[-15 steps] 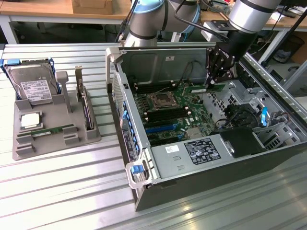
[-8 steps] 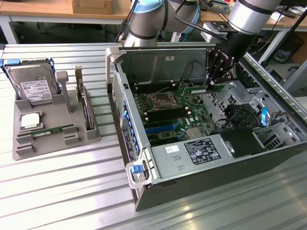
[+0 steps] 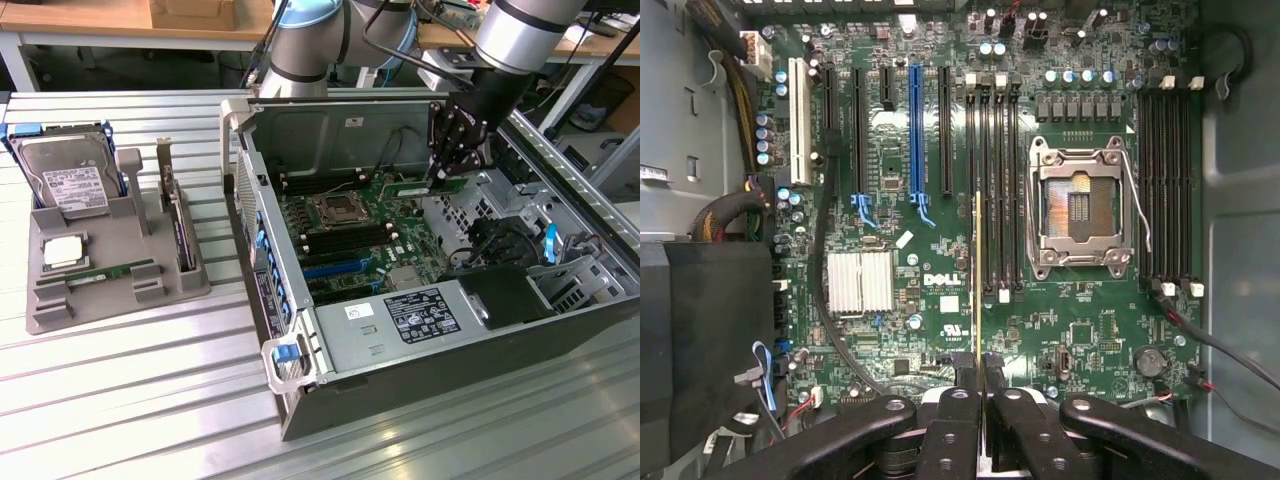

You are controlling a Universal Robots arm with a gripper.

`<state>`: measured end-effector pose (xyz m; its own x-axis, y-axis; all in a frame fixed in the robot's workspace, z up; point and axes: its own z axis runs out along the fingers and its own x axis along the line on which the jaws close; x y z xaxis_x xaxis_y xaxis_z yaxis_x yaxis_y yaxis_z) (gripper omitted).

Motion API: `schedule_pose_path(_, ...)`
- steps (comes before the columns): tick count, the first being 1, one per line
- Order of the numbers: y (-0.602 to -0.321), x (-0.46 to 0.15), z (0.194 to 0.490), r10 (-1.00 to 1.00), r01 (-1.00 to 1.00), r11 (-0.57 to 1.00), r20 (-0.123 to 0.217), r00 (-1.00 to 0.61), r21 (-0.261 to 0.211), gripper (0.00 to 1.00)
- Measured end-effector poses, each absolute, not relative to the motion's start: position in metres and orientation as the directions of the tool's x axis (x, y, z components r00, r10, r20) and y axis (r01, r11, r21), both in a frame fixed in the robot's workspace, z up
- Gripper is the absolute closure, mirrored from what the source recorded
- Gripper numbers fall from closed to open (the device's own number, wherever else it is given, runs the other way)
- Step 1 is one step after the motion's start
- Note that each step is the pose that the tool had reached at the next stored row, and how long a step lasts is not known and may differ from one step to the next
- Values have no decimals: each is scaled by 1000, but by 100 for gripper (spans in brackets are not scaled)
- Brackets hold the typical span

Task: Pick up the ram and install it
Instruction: 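Insert the ram into the slot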

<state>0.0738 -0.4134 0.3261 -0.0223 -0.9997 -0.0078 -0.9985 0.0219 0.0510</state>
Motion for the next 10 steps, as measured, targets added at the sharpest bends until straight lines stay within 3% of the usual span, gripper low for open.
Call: schedule_pose_path(10, -413, 74, 324, -1000, -998, 22, -8, -22, 51, 88)
